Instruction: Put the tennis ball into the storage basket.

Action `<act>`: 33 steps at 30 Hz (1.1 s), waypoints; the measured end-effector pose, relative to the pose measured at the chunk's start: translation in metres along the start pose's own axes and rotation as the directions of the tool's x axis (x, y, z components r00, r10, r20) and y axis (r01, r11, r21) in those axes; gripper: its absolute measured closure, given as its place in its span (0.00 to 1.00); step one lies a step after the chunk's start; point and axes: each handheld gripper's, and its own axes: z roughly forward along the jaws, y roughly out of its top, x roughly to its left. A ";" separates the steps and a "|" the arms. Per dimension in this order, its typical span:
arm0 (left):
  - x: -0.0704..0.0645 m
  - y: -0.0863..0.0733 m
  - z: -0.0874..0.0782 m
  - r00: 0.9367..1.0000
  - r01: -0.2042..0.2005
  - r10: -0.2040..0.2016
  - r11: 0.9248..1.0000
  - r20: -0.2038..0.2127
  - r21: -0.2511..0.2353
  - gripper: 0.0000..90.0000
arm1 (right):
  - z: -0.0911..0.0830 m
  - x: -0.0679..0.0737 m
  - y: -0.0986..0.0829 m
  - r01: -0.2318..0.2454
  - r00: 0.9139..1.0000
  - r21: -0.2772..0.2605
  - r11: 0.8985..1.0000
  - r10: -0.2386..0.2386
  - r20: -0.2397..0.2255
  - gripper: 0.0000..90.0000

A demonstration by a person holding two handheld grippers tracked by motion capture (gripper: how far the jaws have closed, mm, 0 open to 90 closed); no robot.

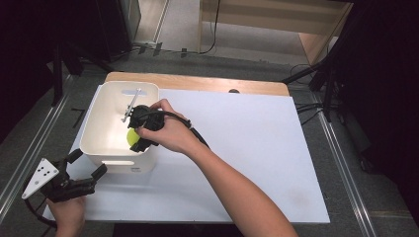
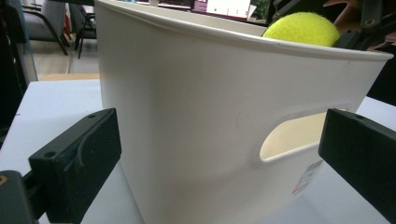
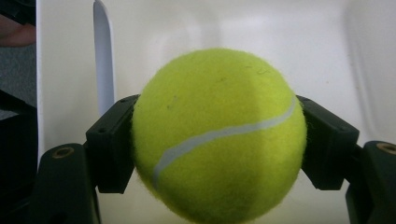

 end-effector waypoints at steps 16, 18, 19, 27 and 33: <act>0.000 0.000 0.000 1.000 0.000 0.000 1.000 0.000 0.001 0.00 | -0.011 0.002 -0.002 -0.010 1.000 -0.032 0.999 0.010 0.017 0.12; 0.000 0.000 0.000 1.000 -0.001 0.001 1.000 -0.001 0.002 0.00 | -0.015 0.001 -0.003 -0.010 1.000 -0.040 0.999 0.011 0.025 0.12; 0.000 0.000 0.000 1.000 -0.001 0.001 1.000 -0.001 0.002 0.00 | -0.016 0.001 -0.004 -0.015 1.000 -0.045 0.999 0.016 0.026 0.12; 0.000 0.000 0.000 1.000 -0.001 0.001 1.000 0.001 0.003 0.00 | -0.029 0.002 -0.010 -0.020 0.999 -0.087 0.996 0.024 0.047 0.08; 0.000 0.000 0.000 1.000 -0.001 0.001 1.000 -0.001 0.002 0.00 | -0.035 0.000 -0.019 -0.044 0.998 -0.100 0.994 0.049 0.042 0.01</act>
